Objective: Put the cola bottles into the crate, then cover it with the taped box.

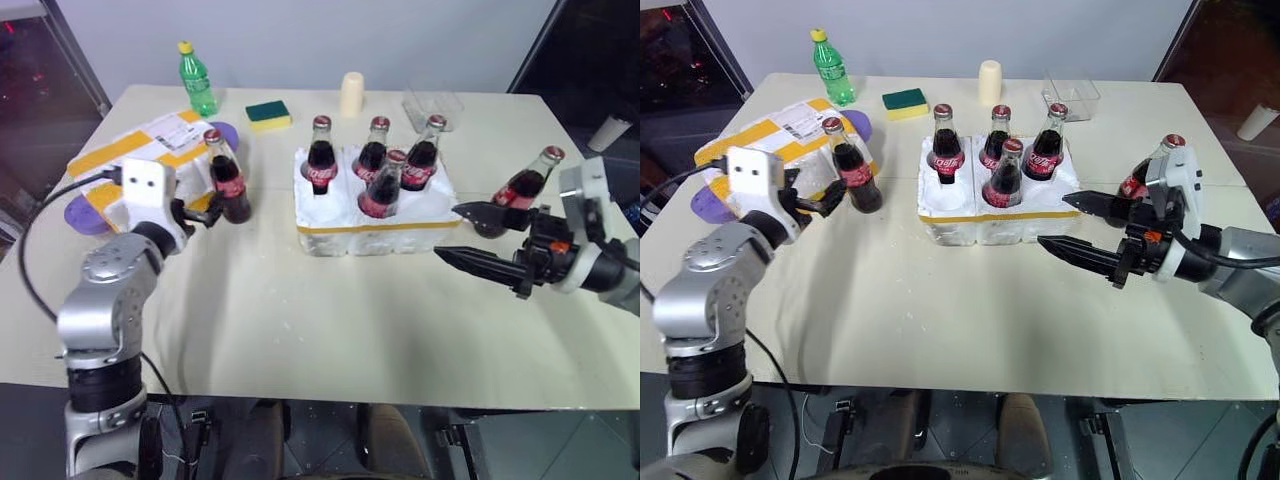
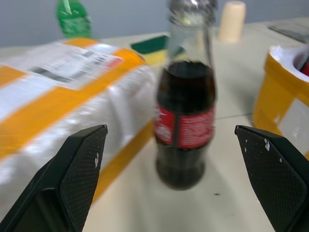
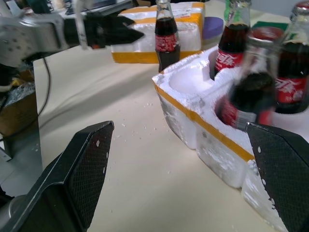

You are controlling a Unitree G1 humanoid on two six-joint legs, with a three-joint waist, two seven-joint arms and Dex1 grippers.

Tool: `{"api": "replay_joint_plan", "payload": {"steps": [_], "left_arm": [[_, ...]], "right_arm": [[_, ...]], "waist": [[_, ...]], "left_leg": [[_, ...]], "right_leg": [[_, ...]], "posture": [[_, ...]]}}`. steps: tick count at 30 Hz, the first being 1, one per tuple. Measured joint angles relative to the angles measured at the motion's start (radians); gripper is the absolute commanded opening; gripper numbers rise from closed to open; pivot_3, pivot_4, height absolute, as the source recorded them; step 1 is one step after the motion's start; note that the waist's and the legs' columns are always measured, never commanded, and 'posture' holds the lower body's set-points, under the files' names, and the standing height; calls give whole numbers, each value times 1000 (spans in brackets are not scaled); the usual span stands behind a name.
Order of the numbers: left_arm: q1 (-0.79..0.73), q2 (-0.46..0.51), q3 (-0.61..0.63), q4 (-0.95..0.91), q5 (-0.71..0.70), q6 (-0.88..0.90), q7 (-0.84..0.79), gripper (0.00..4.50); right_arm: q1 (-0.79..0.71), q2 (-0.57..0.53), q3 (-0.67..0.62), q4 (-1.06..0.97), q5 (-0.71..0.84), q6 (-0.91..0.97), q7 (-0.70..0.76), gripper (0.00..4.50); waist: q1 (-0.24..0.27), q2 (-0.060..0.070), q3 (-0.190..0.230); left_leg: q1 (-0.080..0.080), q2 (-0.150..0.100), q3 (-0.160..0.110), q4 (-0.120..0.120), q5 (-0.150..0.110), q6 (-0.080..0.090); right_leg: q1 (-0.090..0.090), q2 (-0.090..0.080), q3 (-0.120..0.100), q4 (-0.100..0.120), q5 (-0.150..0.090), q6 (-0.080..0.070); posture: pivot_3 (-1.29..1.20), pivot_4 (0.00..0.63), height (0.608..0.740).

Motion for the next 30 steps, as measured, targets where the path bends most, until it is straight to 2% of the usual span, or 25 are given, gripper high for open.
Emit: {"api": "replay_joint_plan", "payload": {"steps": [17, 23, 26, 28, 30], "left_arm": [[-312, -1, -110, 613, 75, -340, -98, 4434], [-351, -22, -134, 734, 87, -366, -115, 4434], [-355, -22, -134, 754, 86, -360, -115, 3673], [-357, -22, -133, 754, 86, -357, -116, 2797], [-357, -22, -133, 754, 85, -356, -119, 2839]], "right_arm": [[2, 11, -22, -34, 56, 21, -66, 4500], [11, 18, -23, -37, 60, 21, -73, 4500], [20, 18, -29, -37, 60, 21, -78, 4500], [28, 18, -35, -38, 60, 21, -80, 4500], [30, 18, -39, -39, 60, 21, -81, 4500]], "waist": [[6, 0, 0], [3, 0, 0], [5, 0, 0], [6, 0, 0], [6, 0, 0]], "left_leg": [[-2, 0, 0, 0, 0, 0], [-2, 0, 0, -2, 0, 0], [-2, 0, 0, -3, 0, 0], [-2, 0, 0, -3, 0, 0], [-2, 0, 0, -3, 0, 0]], "right_leg": [[-1, 0, 0, 0, 2, 3], [-2, 0, 0, 0, 2, 4], [-3, 0, 0, 0, 2, 4], [-3, 0, 0, 0, 2, 4], [-3, 0, 0, 0, 2, 4]], "posture": [[0, 150, 739], [0, 150, 739], [0, 150, 739], [0, 150, 739], [0, 150, 739]]}}
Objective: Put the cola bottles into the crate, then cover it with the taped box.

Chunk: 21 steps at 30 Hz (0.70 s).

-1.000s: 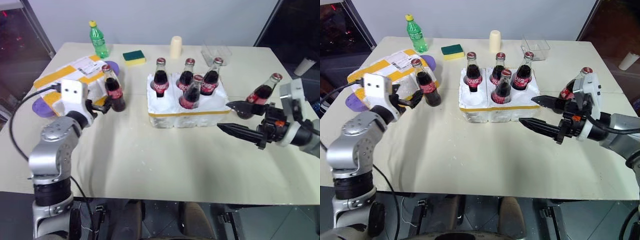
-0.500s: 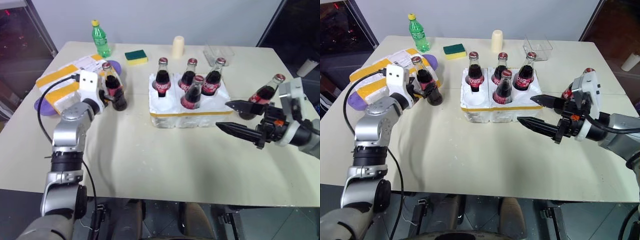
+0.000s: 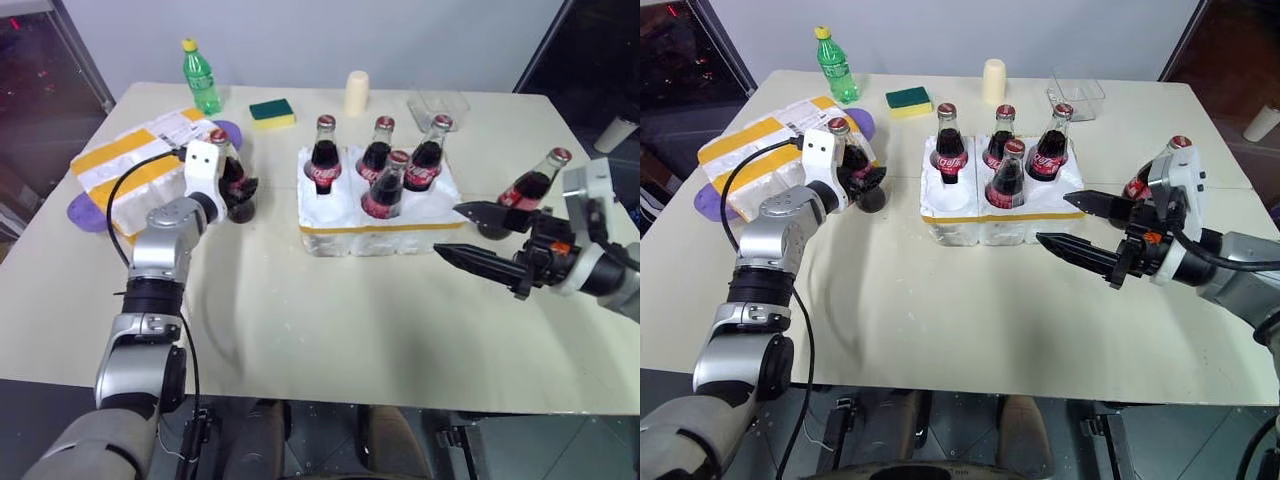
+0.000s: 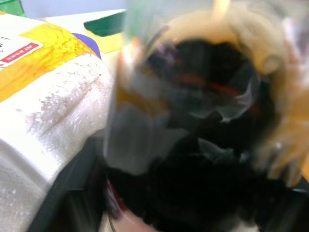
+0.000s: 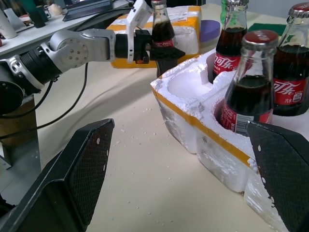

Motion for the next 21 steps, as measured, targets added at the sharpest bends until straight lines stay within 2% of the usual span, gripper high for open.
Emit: {"api": "replay_joint_plan", "payload": {"steps": [4, 6, 8, 12, 14, 17, 21], "left_arm": [[-1, 17, 7, -8, -12, 22, -28, 2839], [-1, 36, 35, -43, -77, 88, -80, 2839], [-9, 80, 65, -107, -164, 179, -152, 2839], [-43, 248, 80, -319, -371, 375, -415, 2839], [-68, 278, 79, -395, -436, 399, -509, 2839], [-119, 262, 43, -418, -467, 406, -577, 2839], [-181, 161, -64, -319, -403, 332, -584, 2839]], "right_arm": [[20, 0, -27, -2, 0, 0, -2, 4500], [32, 0, -31, -4, 0, 0, -3, 4500], [41, 0, -31, -7, -1, 0, -5, 4500], [51, 0, -39, -17, -1, -1, -6, 4500], [56, 0, -40, -18, -2, -1, -6, 4500], [68, 2, -45, -20, -4, -7, -8, 4500], [89, 14, -61, -43, -3, -15, -23, 4500]], "waist": [[-1, 0, 0], [-5, -1, 1], [-8, -1, 1], [-21, -2, 2], [-19, -2, 2], [-17, -2, 2], [-18, -2, 2]], "left_leg": [[0, 0, 0, -1, 0, 0], [-4, 0, 0, -1, 0, 0], [-7, 0, 0, -1, 0, -1], [-7, 0, 0, -3, 0, -1], [-6, 0, 0, -3, 0, -1], [-4, 0, 0, -2, 1, -1], [-4, 0, 0, 0, 1, -1]], "right_leg": [[-1, 0, 0, 0, 0, 0], [-5, 0, 0, 1, 0, 0], [-9, 0, 0, 2, 0, 0], [-9, 0, 0, 1, 0, 0], [-8, 0, 0, 1, 0, 0], [-4, 0, -1, 1, -1, -1], [-4, 0, 0, 0, -2, -3]], "posture": [[0, 150, 739], [0, 150, 739], [0, 150, 739], [0, 150, 739], [0, 150, 739], [0, 150, 739], [0, 150, 739]]}}
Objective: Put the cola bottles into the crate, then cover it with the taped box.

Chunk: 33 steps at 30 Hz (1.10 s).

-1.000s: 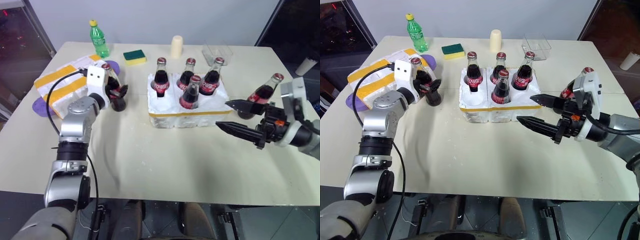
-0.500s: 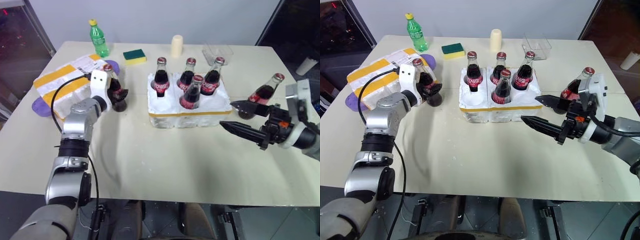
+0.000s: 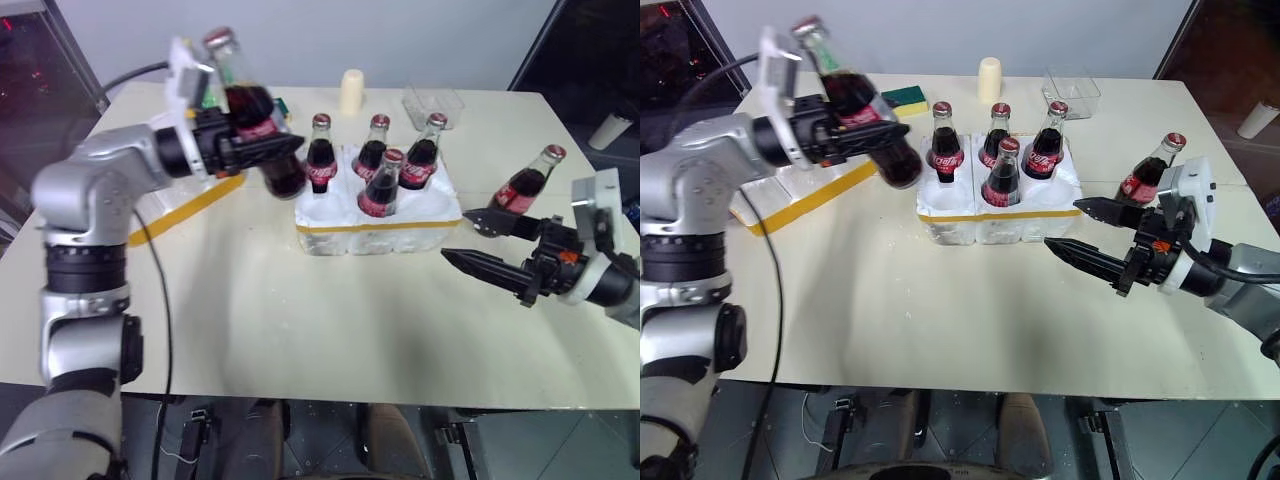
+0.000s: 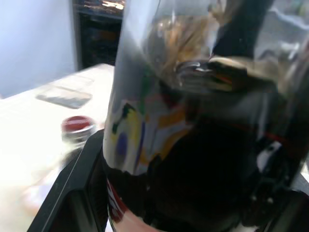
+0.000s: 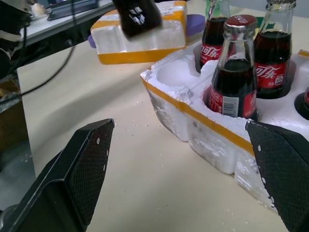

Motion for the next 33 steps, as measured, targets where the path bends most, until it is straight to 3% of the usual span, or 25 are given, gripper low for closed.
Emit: {"api": "replay_joint_plan", "payload": {"steps": [6, 12, 23, 33], "left_arm": [[-66, -118, -87, 233, 129, -146, 1, 2839], [-123, -154, -124, 357, 204, -252, -54, 2839], [-112, -79, -161, 311, 259, -257, -179, 2839], [-75, -108, -202, 280, 314, -279, -170, 2839]], "right_arm": [[53, 12, -40, -20, 4, -2, -22, 4500], [75, 25, -49, -38, 6, -3, -44, 4500], [100, 33, -54, -40, 5, -6, -73, 4500], [70, 37, -42, -26, -9, -26, -72, 4500]], "waist": [[-5, 0, 0], [-4, 0, 0], [-10, 0, 0], [-6, 0, 0]], "left_leg": [[-2, 0, 0, -3, 0, 0], [-1, 0, 0, -3, 0, 1], [-1, 0, 0, -4, 0, 1], [-1, 0, 0, -3, 0, 1]], "right_leg": [[-4, 0, 0, 1, 2, 3], [-4, 0, 0, 1, 2, 3], [-4, 0, 0, 2, 2, 3], [-3, 0, 0, 2, 2, 3]], "posture": [[0, 150, 739], [0, 150, 739], [0, 150, 739], [0, 150, 739]]}}
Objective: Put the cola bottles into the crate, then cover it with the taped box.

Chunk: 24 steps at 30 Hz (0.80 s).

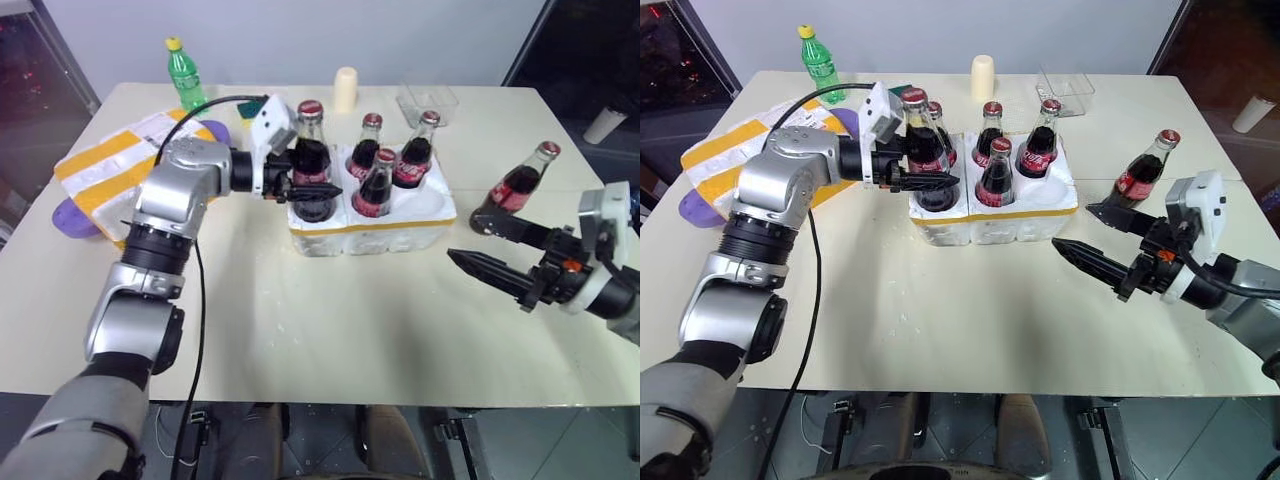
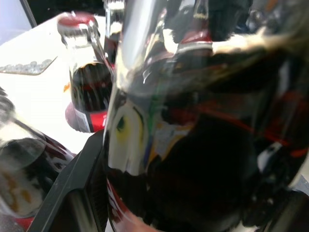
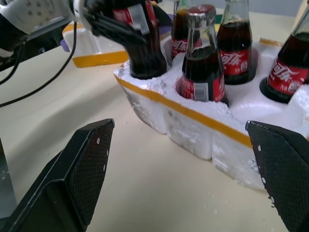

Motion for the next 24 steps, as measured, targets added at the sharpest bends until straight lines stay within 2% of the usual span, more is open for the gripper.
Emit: {"api": "replay_joint_plan", "payload": {"steps": [1, 3, 5, 12, 17, 21, 24], "left_arm": [[4, -12, -9, 19, 13, -5, 9, 2839], [16, -34, -15, 68, 31, -23, 27, 3908], [27, -50, -16, 97, 48, -41, 40, 4450], [63, -38, -4, 55, 40, -31, 47, 4450], [85, 115, 104, -197, -131, 150, -56, 4450], [87, 298, 217, -410, -367, 401, -165, 4450], [102, 341, 259, -545, -480, 497, -176, 4450]], "right_arm": [[-8, 0, 1, 2, -6, -4, 0, 4500], [-15, -2, 1, 3, -12, -5, 1, 4500], [-23, -4, 1, 7, -19, -5, 1, 4500], [-30, -12, 1, 11, -69, -6, 0, 4500], [4, -14, -25, 47, -161, -12, -37, 4500], [31, 1, -69, 108, -248, -27, -92, 4500], [17, 40, -68, 178, -308, -44, -139, 4500]], "waist": [[1, 0, 0], [0, 0, 0], [-1, 0, 0], [1, 0, 0], [-4, 1, 0], [-4, 1, 0], [4, 2, -1]], "left_leg": [[0, 0, 0, 0, 0, 0], [0, 0, 0, 0, 0, 0], [0, 0, 0, 0, 0, 0], [0, 0, 0, 0, 0, 0], [0, 0, 0, -1, 0, 0], [0, 0, 0, 0, 0, 0], [3, 0, 0, 1, 0, 0]], "right_leg": [[0, 0, 0, 0, 0, 0], [0, 0, 0, 0, 0, 0], [0, 0, 0, 0, 0, 0], [0, 0, 0, 0, 0, 0], [-1, 0, 0, 1, 0, 0], [0, 0, 0, 0, 0, 0], [4, 0, 0, 0, -1, -1]], "posture": [[0, 150, 739], [0, 150, 739], [0, 150, 739], [0, 150, 739], [0, 150, 739], [0, 150, 739], [0, 150, 739]]}}
